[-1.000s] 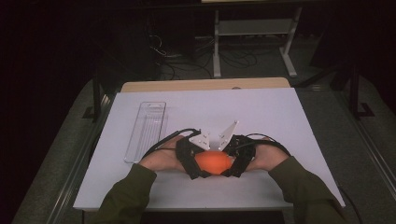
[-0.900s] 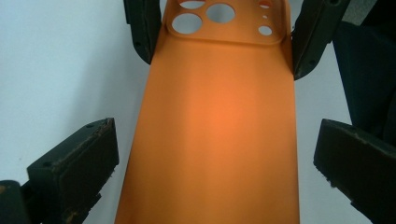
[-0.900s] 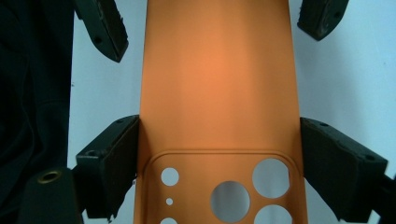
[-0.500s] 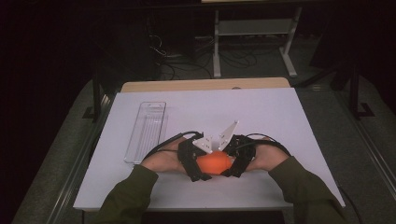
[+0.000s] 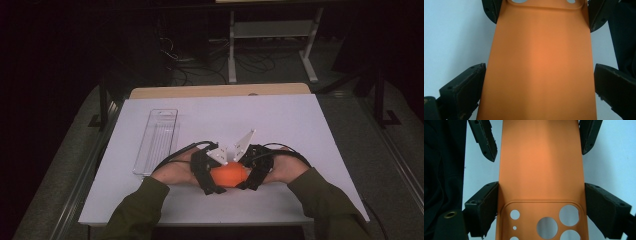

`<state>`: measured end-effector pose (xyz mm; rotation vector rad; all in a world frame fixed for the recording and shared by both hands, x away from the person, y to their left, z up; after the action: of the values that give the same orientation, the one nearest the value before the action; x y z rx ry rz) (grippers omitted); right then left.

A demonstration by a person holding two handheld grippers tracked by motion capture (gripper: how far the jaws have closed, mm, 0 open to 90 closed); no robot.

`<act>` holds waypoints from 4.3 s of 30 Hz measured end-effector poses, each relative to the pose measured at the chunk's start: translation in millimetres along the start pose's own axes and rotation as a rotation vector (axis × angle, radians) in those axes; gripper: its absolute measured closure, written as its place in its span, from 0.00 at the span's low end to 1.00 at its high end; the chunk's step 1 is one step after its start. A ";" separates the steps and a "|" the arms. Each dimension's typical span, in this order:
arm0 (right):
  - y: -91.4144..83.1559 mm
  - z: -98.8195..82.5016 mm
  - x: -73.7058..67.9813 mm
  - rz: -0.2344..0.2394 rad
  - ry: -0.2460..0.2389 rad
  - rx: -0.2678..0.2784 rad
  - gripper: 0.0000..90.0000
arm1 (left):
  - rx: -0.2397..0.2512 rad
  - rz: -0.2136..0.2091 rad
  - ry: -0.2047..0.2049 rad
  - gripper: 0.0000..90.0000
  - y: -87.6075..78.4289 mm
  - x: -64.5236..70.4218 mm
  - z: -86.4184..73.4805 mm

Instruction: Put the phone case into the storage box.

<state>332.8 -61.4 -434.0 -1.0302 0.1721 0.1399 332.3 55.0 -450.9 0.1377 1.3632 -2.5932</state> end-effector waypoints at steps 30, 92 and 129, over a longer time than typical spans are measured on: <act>3.8 -2.5 -0.6 0.049 -0.005 0.008 0.16 | -0.011 -0.023 0.024 0.17 -1.3 1.1 -0.8; -36.1 -26.8 13.6 -0.116 0.151 0.202 0.00 | -0.066 0.170 -0.276 0.18 -1.3 -15.1 -7.1; -27.8 -65.3 5.3 -0.397 0.536 0.484 0.00 | -0.081 0.340 -0.485 0.18 -14.3 -36.2 -17.4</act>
<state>338.5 -131.5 -444.7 -0.5803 0.4584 -0.5233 364.1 82.3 -442.9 -0.2378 1.1455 -2.1031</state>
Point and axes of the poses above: each handheld gripper's, and its own axes: y roughly forward along the jaws, z roughly out of its top, x roughly to its right, the point moved 6 cm from there along y, roughly forward along the jaws, and after that the axes turned 14 degrees about z, right-handed, at the moved point
